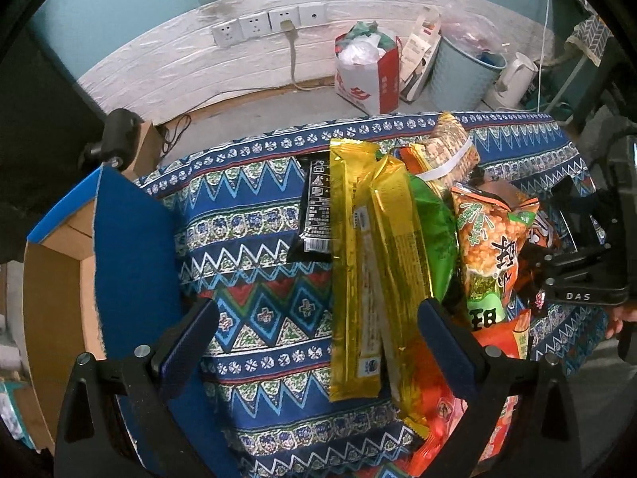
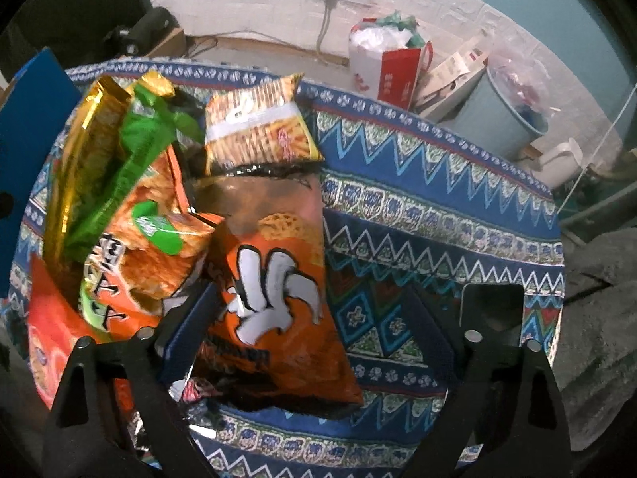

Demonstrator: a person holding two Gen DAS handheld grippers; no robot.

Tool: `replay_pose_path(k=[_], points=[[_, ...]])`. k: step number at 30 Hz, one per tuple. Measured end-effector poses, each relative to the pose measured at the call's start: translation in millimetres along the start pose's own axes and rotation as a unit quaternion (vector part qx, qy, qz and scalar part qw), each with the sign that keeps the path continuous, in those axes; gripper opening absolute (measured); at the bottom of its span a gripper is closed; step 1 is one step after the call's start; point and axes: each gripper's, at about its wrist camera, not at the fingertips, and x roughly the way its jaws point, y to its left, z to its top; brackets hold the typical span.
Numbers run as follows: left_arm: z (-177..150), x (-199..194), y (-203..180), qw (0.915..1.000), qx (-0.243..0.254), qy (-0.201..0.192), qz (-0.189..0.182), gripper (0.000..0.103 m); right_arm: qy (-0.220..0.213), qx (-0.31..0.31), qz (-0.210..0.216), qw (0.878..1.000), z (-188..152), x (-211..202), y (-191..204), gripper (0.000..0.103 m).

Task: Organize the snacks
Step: 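Lower the right tool onto the orange chip bag and grasp it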

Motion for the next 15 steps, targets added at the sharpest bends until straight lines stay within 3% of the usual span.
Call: replay_pose_path(k=[5,7,9,10,12,15], points=[[0,7,-4,1.0000,0.007,0.004,0.003,0.101,0.016,0.000,0.005,1.000,-2,14,0,0.082],[-1,8,-5,0.9999,0.007,0.008,0.000,0.101,0.024,-0.001,0.011,1.000,-3,20,0,0.075],[-2,8,-7,0.9999,0.004,0.011,-0.010,0.101,0.031,0.000,0.024,0.999,-5,24,2,0.060],[-3,6,-8,0.9999,0.002,0.010,-0.013,0.101,0.032,0.001,0.028,0.999,-6,24,3,0.059],[-6,3,-13,0.9998,0.003,0.009,-0.020,0.101,0.027,-0.004,0.024,0.999,-9,20,6,0.045],[-13,-5,-26,0.9995,0.011,0.003,-0.029,0.101,0.023,-0.006,0.013,1.000,-12,13,8,0.041]])
